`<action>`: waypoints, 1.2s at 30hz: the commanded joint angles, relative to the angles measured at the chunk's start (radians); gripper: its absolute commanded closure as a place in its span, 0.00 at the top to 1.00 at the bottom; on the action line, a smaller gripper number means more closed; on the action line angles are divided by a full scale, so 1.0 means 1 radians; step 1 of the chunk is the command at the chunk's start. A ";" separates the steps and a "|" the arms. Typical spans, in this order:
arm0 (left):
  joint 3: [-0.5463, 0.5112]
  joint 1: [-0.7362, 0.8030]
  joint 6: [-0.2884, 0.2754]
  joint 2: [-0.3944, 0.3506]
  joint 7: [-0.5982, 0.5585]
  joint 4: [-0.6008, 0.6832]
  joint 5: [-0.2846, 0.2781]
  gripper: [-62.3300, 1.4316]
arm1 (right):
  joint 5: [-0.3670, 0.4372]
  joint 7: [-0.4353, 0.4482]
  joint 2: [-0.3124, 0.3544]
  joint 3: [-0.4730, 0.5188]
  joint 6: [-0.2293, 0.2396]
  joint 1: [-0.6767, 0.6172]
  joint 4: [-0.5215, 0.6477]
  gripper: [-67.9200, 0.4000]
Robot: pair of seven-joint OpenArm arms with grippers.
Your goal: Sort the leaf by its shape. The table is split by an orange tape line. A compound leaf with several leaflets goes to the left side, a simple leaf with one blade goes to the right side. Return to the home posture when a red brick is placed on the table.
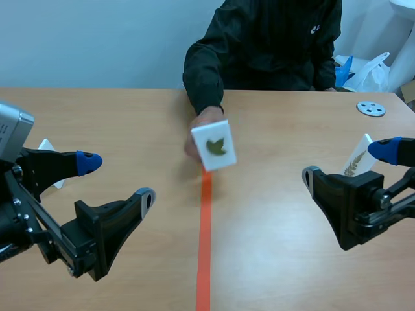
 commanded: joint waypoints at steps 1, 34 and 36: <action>-0.012 -0.005 0.001 0.002 -0.017 0.007 -0.010 1.00 | 0.011 0.015 0.009 0.008 -0.002 0.012 0.008 1.00; -0.012 -0.013 -0.019 0.002 -0.014 0.007 0.011 1.00 | 0.011 0.015 0.009 0.008 -0.002 0.012 0.008 1.00; -0.012 -0.020 -0.023 0.002 -0.014 0.007 0.046 1.00 | 0.011 0.015 0.009 0.008 -0.002 0.012 0.008 1.00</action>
